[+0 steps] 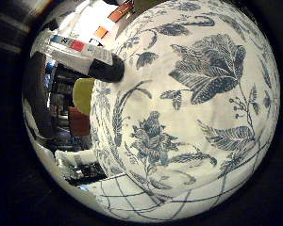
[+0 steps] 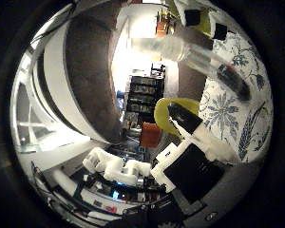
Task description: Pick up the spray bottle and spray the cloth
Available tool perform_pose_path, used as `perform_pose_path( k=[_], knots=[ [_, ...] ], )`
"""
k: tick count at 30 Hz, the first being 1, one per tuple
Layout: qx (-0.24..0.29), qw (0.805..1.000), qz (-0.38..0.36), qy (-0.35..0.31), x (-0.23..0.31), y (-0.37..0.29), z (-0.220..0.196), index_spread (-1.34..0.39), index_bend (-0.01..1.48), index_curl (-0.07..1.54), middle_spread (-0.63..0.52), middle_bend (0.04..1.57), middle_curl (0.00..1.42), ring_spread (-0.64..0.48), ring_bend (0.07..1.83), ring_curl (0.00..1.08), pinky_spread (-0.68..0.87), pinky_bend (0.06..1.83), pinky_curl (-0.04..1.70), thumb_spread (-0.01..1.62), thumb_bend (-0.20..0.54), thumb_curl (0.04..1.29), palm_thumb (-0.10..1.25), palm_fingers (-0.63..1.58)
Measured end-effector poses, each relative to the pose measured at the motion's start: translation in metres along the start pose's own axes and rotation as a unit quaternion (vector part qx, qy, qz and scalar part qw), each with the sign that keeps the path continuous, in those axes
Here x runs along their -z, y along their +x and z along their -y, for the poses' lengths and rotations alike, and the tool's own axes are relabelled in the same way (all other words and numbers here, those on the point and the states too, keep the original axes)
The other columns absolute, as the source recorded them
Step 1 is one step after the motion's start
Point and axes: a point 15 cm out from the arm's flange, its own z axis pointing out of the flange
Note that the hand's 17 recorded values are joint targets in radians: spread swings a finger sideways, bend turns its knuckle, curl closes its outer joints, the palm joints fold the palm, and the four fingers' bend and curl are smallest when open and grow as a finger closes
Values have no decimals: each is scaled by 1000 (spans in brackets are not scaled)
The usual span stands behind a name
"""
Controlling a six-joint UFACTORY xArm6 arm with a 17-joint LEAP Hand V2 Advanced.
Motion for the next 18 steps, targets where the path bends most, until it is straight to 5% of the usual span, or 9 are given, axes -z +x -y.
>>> perform_pose_path(
  k=[18],
  knots=[
    [23, 998, -28, 46, 110, -33, -11, -270, 208, 456, -36, 591, 445, -3, 720, 346, 383, 463, 560, 1039, -21, 480, 780, 378]
  ],
)
